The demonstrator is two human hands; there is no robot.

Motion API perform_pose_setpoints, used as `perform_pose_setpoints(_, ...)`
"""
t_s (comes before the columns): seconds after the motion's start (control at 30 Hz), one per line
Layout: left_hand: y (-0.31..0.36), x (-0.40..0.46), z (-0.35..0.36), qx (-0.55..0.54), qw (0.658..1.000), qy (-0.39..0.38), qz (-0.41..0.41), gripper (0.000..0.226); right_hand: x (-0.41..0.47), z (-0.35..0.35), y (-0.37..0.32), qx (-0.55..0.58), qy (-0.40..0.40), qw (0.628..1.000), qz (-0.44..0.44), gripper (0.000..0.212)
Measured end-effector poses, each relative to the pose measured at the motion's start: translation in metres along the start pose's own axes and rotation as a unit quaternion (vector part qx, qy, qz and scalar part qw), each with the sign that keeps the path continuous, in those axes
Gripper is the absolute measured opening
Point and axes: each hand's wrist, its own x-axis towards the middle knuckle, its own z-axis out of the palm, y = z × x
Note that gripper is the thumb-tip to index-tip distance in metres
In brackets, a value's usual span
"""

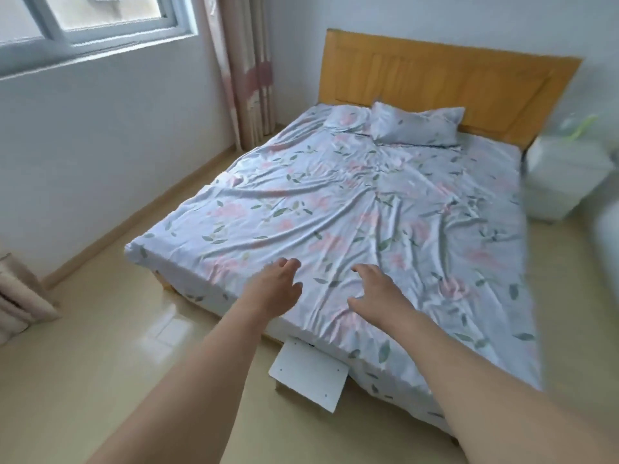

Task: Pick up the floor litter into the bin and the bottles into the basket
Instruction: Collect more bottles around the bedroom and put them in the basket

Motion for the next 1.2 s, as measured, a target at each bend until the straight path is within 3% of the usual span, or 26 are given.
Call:
perform_pose_setpoints(0.23,0.297,0.093,0.067,0.034,0.987,-0.024,0.155,0.045,-0.084,-0.138,0.261,0.017,0.122,0.983,0.135,0.062)
perform_pose_setpoints(0.47,0.538,0.133,0.101,0.059,0.942,-0.036,0.327,0.045,-0.165,-0.229,0.429,0.057,0.185,0.948,0.251,0.061)
perform_pose_setpoints(1.03,0.903,0.273,0.183,0.028,0.9,-0.082,0.426,0.044,-0.207,-0.408,0.713,0.073,0.272,0.893,0.351,0.062)
perform_pose_setpoints(1.2,1.01,0.301,0.224,0.031,0.893,-0.08,0.441,0.042,-0.207,-0.441,0.817,0.076,0.247,0.899,0.354,0.061)
